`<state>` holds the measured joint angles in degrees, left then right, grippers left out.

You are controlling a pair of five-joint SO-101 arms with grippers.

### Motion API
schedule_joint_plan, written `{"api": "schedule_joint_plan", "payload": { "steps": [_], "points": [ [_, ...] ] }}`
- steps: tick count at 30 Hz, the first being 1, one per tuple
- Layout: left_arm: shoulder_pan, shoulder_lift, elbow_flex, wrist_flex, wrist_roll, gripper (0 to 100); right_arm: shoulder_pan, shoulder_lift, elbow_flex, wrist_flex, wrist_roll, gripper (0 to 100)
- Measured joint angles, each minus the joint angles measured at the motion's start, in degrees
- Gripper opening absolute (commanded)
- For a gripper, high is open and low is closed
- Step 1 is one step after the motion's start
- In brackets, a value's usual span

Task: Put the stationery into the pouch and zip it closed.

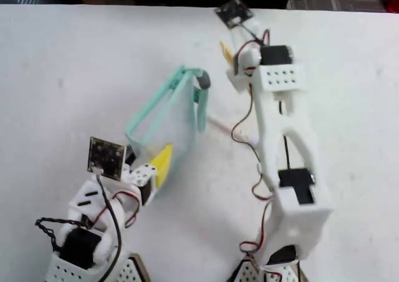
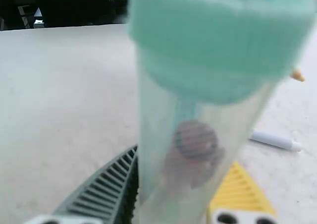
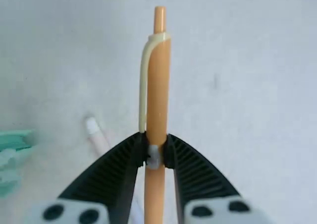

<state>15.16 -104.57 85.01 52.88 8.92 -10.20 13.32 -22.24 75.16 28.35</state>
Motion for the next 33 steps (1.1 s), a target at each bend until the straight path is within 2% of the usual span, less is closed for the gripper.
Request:
{"api": "schedule_joint_plan", "payload": {
  "steps": [14, 21, 30, 33],
  "points": [
    [0.0, 0.0, 0.0, 0.0, 0.0, 20, -0.62, -33.76, 0.0, 3.34, 0.0, 1.8],
    [0.0, 0.0, 0.0, 0.0, 0.0, 20, -3.87, -50.37, -0.09, 9.93, 0.0, 1.8],
    [0.0, 0.0, 0.0, 0.0, 0.0, 20, -5.89, -64.79, -0.18, 13.54, 0.0, 1.8],
    [0.0, 0.0, 0.09, 0.0, 0.0, 20, -5.89, -67.08, -0.18, 13.71, -3.87, 1.8]
  ]
}}
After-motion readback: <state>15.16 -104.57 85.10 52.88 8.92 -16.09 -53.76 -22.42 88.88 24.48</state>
